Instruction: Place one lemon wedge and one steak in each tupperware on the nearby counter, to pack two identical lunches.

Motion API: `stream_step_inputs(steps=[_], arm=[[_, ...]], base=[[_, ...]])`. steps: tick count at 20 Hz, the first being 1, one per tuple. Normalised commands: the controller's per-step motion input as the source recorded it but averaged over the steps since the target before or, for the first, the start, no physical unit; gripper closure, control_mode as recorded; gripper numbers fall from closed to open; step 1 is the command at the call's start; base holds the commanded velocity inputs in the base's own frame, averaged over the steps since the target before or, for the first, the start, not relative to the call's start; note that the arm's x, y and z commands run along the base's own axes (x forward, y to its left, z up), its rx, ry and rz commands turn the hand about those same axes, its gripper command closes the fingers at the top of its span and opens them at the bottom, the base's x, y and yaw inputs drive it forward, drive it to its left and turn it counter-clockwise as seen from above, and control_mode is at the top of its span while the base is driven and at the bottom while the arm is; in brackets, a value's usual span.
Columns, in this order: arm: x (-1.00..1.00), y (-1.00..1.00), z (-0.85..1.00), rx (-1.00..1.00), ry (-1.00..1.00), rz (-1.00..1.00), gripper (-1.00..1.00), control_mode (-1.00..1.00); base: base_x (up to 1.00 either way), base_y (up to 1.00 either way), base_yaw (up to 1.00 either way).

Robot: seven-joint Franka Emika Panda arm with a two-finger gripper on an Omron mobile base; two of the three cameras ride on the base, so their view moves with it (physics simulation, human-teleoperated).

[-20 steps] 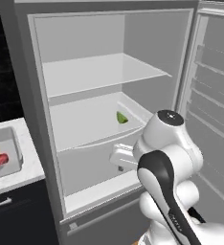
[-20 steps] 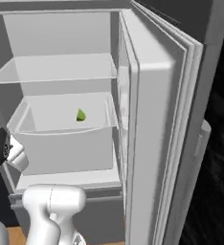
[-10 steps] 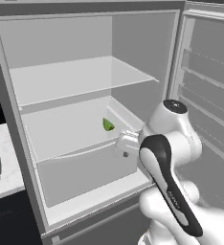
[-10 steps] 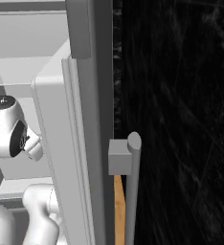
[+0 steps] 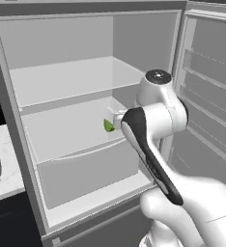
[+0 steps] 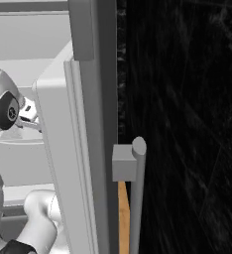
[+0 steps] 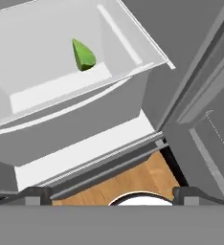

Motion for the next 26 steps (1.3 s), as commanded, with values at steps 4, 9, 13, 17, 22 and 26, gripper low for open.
stream_step_inputs(steps=[4, 9, 13, 17, 22, 26], arm=[[0.40, -0.11, -0.19, -0.12, 0.06, 0.24, -1.00, -1.00], [0.50, -0.03, -0.25, -0.07, 0.28, 0.25, -1.00, -1.00], [0.33, 0.21, -0.39, -0.24, 0.06, 0.04, -1.00, -1.00], [0.35, 0.17, -0.43, -0.07, -0.08, 0.00, -1.00, -1.00], [0.46, 0.00, -0.10, 0.00, -0.18, 0.00, -1.00, -1.00], [0.38, 0.00, -0.17, 0.04, -0.22, 0.00, -1.00, -1.00]], base=[[0.00, 0.00, 0.00], [0.00, 0.00, 0.00], [0.00, 0.00, 0.00], [0.00, 0.00, 0.00], [0.00, 0.00, 0.00], [0.00, 0.00, 0.00]])
